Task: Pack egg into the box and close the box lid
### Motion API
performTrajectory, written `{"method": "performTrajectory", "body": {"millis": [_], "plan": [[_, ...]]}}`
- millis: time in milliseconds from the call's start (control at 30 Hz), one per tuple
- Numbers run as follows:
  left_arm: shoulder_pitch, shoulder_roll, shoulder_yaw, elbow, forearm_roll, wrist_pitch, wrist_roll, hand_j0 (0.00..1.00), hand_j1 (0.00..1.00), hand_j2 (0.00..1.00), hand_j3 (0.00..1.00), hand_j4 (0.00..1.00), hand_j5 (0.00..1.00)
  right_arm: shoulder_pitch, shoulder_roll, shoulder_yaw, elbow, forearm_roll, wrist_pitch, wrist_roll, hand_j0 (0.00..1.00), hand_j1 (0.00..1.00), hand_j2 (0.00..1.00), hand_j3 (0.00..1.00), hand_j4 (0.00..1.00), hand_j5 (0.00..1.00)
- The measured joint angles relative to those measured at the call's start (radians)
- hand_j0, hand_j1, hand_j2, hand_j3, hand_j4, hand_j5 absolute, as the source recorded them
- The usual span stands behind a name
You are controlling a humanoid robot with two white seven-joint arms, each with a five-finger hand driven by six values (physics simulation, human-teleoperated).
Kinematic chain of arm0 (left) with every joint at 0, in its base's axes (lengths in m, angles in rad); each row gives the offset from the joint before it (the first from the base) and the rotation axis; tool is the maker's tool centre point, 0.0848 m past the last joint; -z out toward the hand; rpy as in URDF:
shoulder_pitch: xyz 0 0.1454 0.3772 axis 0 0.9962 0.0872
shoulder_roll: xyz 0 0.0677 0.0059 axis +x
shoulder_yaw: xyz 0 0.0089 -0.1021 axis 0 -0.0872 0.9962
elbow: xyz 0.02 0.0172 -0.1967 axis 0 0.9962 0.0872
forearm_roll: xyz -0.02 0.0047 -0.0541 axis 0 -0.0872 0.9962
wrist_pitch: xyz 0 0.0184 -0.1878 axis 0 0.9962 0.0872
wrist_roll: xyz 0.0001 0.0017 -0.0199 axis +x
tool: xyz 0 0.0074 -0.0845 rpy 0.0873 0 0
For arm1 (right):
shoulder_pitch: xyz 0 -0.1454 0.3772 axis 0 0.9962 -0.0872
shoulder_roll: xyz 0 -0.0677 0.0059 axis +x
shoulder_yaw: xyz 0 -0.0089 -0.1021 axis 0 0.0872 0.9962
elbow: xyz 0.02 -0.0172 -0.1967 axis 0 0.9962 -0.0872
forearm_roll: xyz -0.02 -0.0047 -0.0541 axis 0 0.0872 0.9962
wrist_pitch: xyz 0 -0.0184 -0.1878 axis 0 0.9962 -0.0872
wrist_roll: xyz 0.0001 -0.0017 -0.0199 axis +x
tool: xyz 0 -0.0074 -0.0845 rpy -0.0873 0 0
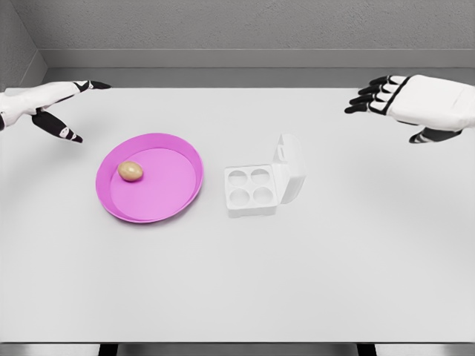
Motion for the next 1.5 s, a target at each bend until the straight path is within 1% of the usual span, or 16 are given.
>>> {"method": "performTrajectory", "body": {"millis": [67,100,133,233,333,400,433,500,533,567,700,800,867,1033,1233,1500], "plan": [[-0.008,0.001,-0.003,-0.001,0.0,0.0,-0.002,1.0,1.0,1.0,1.0,1.0,1.0,0.0,0.002,0.003,-0.001,0.001,0.0,0.0,1.0,1.0,1.0,1.0,1.0,1.0],[-0.041,0.002,-0.02,-0.007,-0.001,-0.001,-0.003,1.0,1.0,1.0,1.0,1.0,1.0,0.002,0.002,0.004,-0.001,0.001,0.0,0.0,1.0,1.0,1.0,1.0,1.0,1.0],[-0.057,0.006,-0.052,-0.032,0.002,0.001,-0.003,1.0,1.0,1.0,1.0,1.0,1.0,0.009,0.001,0.005,-0.001,0.001,0.0,0.0,1.0,1.0,1.0,1.0,1.0,1.0],[-0.058,0.058,-0.159,-0.172,0.002,0.0,-0.004,1.0,1.0,1.0,1.0,1.0,1.0,0.032,0.003,0.012,-0.002,0.002,0.0,0.0,1.0,1.0,1.0,1.0,1.0,1.0],[-0.051,0.106,-0.21,-0.269,0.007,0.0,0.0,1.0,1.0,1.0,1.0,1.0,1.0,0.031,0.025,0.028,0.026,0.031,0.0,0.0,1.0,1.0,1.0,1.0,1.0,1.0],[-0.035,0.129,-0.224,-0.309,0.009,0.0,0.003,1.0,1.0,1.0,1.0,1.0,1.0,0.031,0.035,0.05,0.04,0.055,0.0,0.0,1.0,1.0,1.0,1.0,1.0,1.0],[-0.016,0.141,-0.228,-0.335,0.012,0.001,0.005,1.0,1.0,1.0,1.0,1.0,1.0,0.031,0.039,0.063,0.044,0.062,0.0,0.0,1.0,1.0,1.0,1.0,1.0,1.0],[-0.006,0.167,-0.236,-0.388,0.025,0.0,0.007,1.0,1.0,1.0,1.0,1.0,1.0,0.031,0.044,0.093,0.048,0.074,0.0,0.0,1.0,1.0,1.0,1.0,1.0,1.0],[0.027,0.173,-0.238,-0.403,0.038,0.0,0.008,1.0,1.0,1.0,1.0,1.0,1.0,0.032,0.045,0.103,0.048,0.078,0.0,0.0,1.0,1.0,1.0,1.0,1.0,1.0],[0.046,0.171,-0.24,-0.415,0.048,-0.001,0.009,1.0,1.0,1.0,1.0,1.0,1.0,0.032,0.046,0.114,0.047,0.081,0.0,0.0,1.0,1.0,1.0,1.0,1.0,1.0],[0.078,0.137,-0.244,-0.436,0.063,0.0,0.008,1.0,1.0,1.0,1.0,1.0,1.0,0.032,0.048,0.149,0.046,0.087,0.0,0.0,1.0,1.0,1.0,1.0,1.0,1.0],[0.08,0.115,-0.245,-0.437,0.059,0.0,0.004,1.0,1.0,1.0,1.0,1.0,1.0,0.031,0.052,0.157,0.049,0.093,0.0,0.0,1.0,1.0,1.0,1.0,1.0,1.0],[0.08,0.108,-0.245,-0.432,0.04,0.0,0.002,1.0,1.0,1.0,1.0,1.0,1.0,0.031,0.057,0.159,0.057,0.107,0.0,0.0,1.0,1.0,1.0,1.0,1.0,1.0],[0.08,0.104,-0.245,-0.426,-0.007,0.0,-0.001,0.96,0.96,0.96,0.96,0.96,0.96,0.031,0.068,0.17,0.071,0.129,0.0,0.0,1.0,1.0,1.0,1.0,1.0,1.0],[0.087,0.101,-0.246,-0.423,-0.066,0.0,-0.002,0.83,0.83,0.83,0.83,0.83,0.83,0.031,0.082,0.182,0.076,0.157,0.0,0.0,1.0,1.0,1.0,1.0,1.0,1.0],[0.086,0.079,-0.246,-0.387,-0.097,0.0,-0.003,0.83,0.83,0.83,0.83,0.83,0.83,0.031,0.088,0.187,0.083,0.169,0.0,0.0,1.0,1.0,1.0,1.0,1.0,1.0]]}}
